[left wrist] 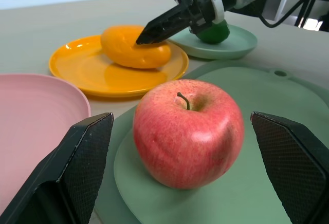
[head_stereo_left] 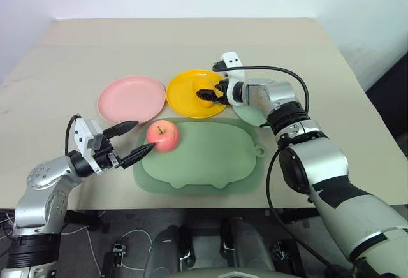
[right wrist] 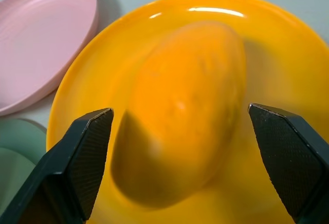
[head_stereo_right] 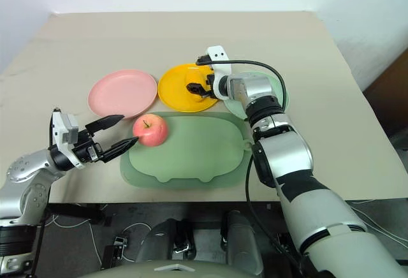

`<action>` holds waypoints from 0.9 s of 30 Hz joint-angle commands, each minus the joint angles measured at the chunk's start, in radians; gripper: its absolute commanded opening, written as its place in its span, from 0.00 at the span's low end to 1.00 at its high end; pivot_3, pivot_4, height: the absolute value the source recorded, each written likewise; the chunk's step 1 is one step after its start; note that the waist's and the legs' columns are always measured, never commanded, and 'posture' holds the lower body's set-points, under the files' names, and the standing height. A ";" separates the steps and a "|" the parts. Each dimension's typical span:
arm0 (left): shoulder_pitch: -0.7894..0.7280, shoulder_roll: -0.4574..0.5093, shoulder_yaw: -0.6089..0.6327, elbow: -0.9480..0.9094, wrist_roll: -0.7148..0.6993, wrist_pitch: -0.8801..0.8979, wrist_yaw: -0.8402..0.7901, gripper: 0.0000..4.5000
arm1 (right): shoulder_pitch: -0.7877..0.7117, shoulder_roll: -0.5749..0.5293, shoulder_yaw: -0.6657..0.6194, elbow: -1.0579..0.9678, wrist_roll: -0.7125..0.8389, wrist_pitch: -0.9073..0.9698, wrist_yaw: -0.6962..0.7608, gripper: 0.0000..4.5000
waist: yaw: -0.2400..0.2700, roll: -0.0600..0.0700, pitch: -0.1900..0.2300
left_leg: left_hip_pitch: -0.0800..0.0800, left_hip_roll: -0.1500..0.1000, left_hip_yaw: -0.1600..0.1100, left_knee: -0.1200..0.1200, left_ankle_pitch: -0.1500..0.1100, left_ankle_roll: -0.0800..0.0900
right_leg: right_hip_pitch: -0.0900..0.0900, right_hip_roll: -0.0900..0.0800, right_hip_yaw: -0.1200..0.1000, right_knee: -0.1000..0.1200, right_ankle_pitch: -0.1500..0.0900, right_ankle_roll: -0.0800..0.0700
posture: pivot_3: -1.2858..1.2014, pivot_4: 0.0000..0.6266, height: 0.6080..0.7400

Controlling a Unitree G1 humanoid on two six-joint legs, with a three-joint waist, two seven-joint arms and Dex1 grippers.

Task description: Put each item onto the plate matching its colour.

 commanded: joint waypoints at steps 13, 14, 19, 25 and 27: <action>-0.099 -0.012 0.011 0.023 -0.053 0.052 0.007 1.00 | 0.535 -0.074 -0.107 -1.160 0.269 0.488 -0.080 0.99 | 0.008 -0.001 -0.001 | 0.000 0.000 -0.002 0.001 0.000 0.000 | 0.001 0.000 0.000 0.001 0.000 0.000 | 0.52 0.24 0.67; -0.103 -0.013 0.003 0.028 -0.051 0.053 0.000 1.00 | 0.549 -0.075 -0.109 -1.179 0.274 0.503 -0.093 0.99 | 0.009 -0.001 -0.001 | 0.000 0.000 -0.002 0.001 0.000 0.000 | 0.001 0.000 0.000 0.001 0.000 0.000 | 0.52 0.24 0.67; -0.132 -0.020 -0.069 0.062 -0.009 0.040 -0.034 1.00 | 0.567 -0.096 -0.135 -1.206 0.283 0.534 -0.140 0.99 | 0.017 -0.001 -0.001 | 0.000 0.000 -0.002 0.002 0.000 -0.001 | 0.001 0.000 0.000 0.001 0.000 0.000 | 0.52 0.24 0.67; -0.187 -0.034 -0.123 0.114 0.031 0.030 -0.050 1.00 | 0.561 -0.114 -0.155 -1.205 0.289 0.531 -0.176 0.99 | 0.026 -0.001 -0.001 | 0.000 0.000 -0.002 0.002 0.000 0.000 | 0.001 0.000 0.000 0.001 0.000 0.000 | 0.52 0.24 0.67; -0.213 -0.042 -0.147 0.139 0.057 0.014 -0.058 1.00 | 0.571 -0.129 -0.156 -1.212 0.285 0.532 -0.184 0.99 | 0.026 -0.001 -0.001 | 0.000 0.000 -0.002 0.002 0.000 0.000 | 0.001 0.000 0.000 0.001 0.000 0.000 | 0.52 0.24 0.67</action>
